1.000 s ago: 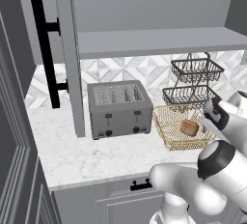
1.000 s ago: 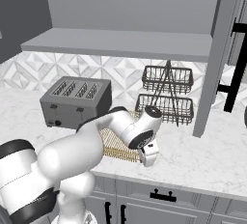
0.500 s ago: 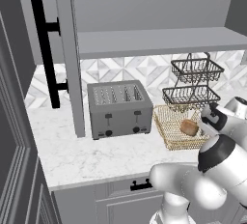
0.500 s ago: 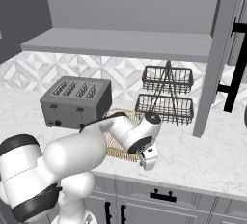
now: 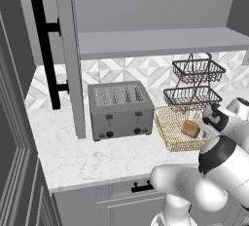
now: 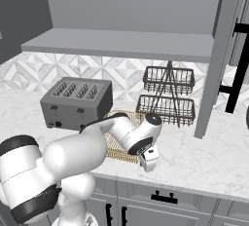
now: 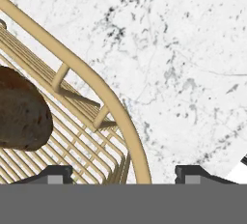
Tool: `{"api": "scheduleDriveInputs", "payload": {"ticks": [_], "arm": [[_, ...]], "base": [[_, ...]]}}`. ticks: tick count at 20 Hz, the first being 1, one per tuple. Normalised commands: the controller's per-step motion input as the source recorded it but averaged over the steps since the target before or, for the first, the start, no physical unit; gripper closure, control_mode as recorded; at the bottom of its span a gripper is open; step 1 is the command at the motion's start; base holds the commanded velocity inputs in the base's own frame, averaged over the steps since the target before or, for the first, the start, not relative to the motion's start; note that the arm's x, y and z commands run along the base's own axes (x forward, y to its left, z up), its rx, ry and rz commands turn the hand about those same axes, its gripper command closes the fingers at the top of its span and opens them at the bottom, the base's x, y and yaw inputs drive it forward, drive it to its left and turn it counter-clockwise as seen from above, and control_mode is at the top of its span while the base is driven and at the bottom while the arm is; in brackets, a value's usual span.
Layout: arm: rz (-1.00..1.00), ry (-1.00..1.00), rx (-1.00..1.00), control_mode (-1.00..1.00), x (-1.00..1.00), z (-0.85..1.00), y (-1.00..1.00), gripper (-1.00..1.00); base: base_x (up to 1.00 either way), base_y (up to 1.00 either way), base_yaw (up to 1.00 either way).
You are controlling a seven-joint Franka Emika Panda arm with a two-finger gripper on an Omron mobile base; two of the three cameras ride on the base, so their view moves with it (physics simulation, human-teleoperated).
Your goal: Open the cabinet, pick up the bread from the cabinet and place it in the basket. Then move the basket to the dining counter.
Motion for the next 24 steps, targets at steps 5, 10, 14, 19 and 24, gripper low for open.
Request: {"api": "scheduleDriveInputs", "payload": {"ticks": [5,10,14,19,24], "arm": [[0.0,0.0,0.0,-1.0,0.0,-0.06,0.24,1.0],[0.0,0.0,0.0,-1.0,0.0,-0.01,0.16,1.0],[0.0,0.0,0.0,-1.0,-0.07,0.05,0.0,1.0],[0.0,-0.04,0.06,-1.0,-0.14,0.31,0.0,1.0],[0.0,-0.08,0.04,-1.0,-0.24,0.5,0.0,1.0]], "base": [[0.0,0.0,0.0],[0.0,0.0,0.0],[0.0,0.0,0.0],[0.0,0.0,0.0],[0.0,0.0,0.0]]}}
